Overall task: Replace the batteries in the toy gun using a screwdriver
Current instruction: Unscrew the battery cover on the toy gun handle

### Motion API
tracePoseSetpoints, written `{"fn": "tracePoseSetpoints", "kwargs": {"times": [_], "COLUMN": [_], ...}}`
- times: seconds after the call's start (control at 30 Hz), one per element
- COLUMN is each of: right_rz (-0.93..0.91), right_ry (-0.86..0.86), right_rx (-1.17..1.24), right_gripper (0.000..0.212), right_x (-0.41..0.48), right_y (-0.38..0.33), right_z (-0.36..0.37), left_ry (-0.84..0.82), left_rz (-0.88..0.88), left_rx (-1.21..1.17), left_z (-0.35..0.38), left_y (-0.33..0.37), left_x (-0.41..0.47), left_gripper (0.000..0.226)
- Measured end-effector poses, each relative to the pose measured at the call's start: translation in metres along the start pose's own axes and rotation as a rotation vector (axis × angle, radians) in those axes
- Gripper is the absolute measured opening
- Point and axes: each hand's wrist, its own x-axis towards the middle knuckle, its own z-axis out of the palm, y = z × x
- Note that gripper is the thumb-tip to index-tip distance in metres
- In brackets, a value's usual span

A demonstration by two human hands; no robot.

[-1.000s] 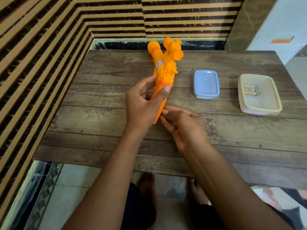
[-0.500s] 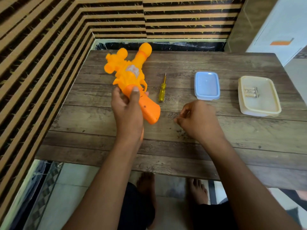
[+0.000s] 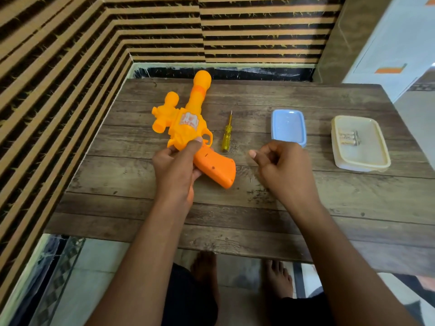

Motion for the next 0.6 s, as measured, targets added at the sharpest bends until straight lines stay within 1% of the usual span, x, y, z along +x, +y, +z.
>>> {"fn": "tracePoseSetpoints", "kwargs": {"times": [0.07, 0.1, 0.17, 0.23, 0.3, 0.43, 0.6], "right_rz": [-0.143, -0.230, -0.344, -0.357, -0.355, -0.451, -0.412], "right_ry": [0.019, 0.015, -0.056, -0.136, -0.160, -0.084, -0.037], "right_rx": [0.015, 0.000, -0.065, -0.144, -0.214, -0.370, -0.459], "right_gripper": [0.021, 0.022, 0.038, 0.049, 0.051, 0.037, 0.042], "right_x": [-0.004, -0.006, -0.010, -0.011, -0.013, -0.021, -0.031], "right_y": [-0.006, -0.009, -0.012, -0.014, -0.019, -0.029, -0.035], "right_z": [0.002, 0.005, 0.014, 0.024, 0.030, 0.038, 0.046], "left_ry": [-0.022, -0.032, -0.038, -0.033, -0.035, -0.044, -0.033], "left_rz": [-0.016, -0.017, -0.026, -0.039, -0.037, 0.010, 0.040], "left_rx": [0.004, 0.003, -0.008, -0.014, 0.005, 0.083, 0.108], "left_z": [-0.002, -0.002, -0.003, -0.003, -0.003, -0.002, 0.000], "left_y": [0.001, 0.001, 0.003, 0.003, 0.003, 0.002, 0.001], "left_x": [0.001, 0.001, 0.001, 0.002, 0.003, 0.002, 0.003], "left_gripper": [0.011, 0.010, 0.010, 0.010, 0.010, 0.012, 0.014]}}
